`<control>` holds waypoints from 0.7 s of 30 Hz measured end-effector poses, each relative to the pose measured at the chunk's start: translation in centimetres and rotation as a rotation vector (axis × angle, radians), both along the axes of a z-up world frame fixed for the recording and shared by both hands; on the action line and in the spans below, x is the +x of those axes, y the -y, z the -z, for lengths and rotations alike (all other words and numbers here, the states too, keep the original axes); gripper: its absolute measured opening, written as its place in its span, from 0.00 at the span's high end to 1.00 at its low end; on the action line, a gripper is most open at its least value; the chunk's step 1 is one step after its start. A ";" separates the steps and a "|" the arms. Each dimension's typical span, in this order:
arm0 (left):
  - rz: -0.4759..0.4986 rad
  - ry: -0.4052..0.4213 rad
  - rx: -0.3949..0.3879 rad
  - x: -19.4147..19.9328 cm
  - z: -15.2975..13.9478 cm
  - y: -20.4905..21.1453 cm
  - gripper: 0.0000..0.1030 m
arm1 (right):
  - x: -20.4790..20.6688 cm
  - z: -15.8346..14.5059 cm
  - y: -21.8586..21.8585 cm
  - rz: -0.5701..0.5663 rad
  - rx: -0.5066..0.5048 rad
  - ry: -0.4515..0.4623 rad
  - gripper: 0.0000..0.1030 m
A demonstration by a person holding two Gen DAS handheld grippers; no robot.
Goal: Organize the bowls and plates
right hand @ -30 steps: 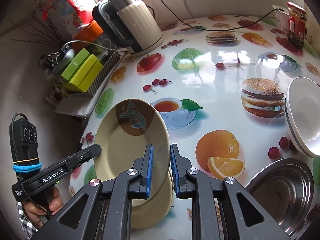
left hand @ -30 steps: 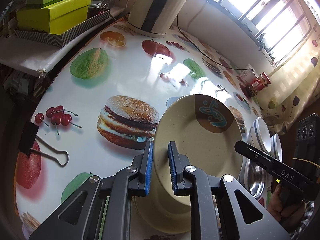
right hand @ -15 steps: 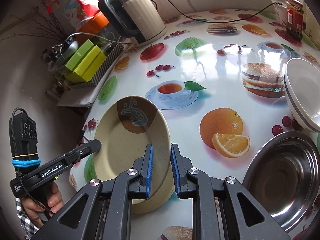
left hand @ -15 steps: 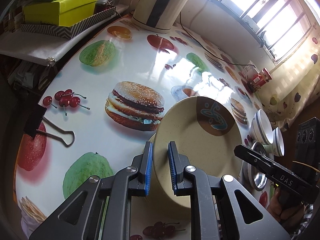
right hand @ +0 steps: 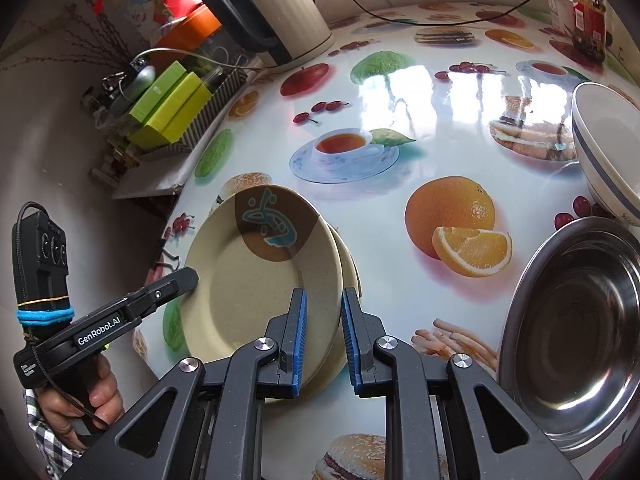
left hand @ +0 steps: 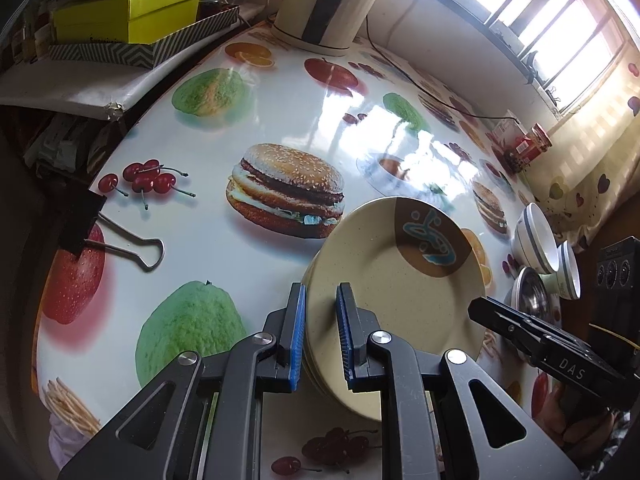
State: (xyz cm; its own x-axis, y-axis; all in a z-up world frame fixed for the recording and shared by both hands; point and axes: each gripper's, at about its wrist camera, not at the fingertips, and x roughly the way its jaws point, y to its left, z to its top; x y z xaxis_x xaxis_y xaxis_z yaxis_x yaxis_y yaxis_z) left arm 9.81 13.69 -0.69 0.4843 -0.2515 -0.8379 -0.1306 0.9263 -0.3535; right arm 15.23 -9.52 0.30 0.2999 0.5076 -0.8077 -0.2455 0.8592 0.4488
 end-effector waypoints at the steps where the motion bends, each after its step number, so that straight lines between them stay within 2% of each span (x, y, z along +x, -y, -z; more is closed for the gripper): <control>1: 0.001 -0.002 0.001 -0.1 0.1 0.0 0.84 | 0.0 0.1 -0.1 -0.001 0.000 -0.001 0.82; 21: 0.011 -0.022 0.016 -0.4 0.7 0.2 0.84 | -0.6 0.2 -0.4 -0.018 -0.042 0.023 0.81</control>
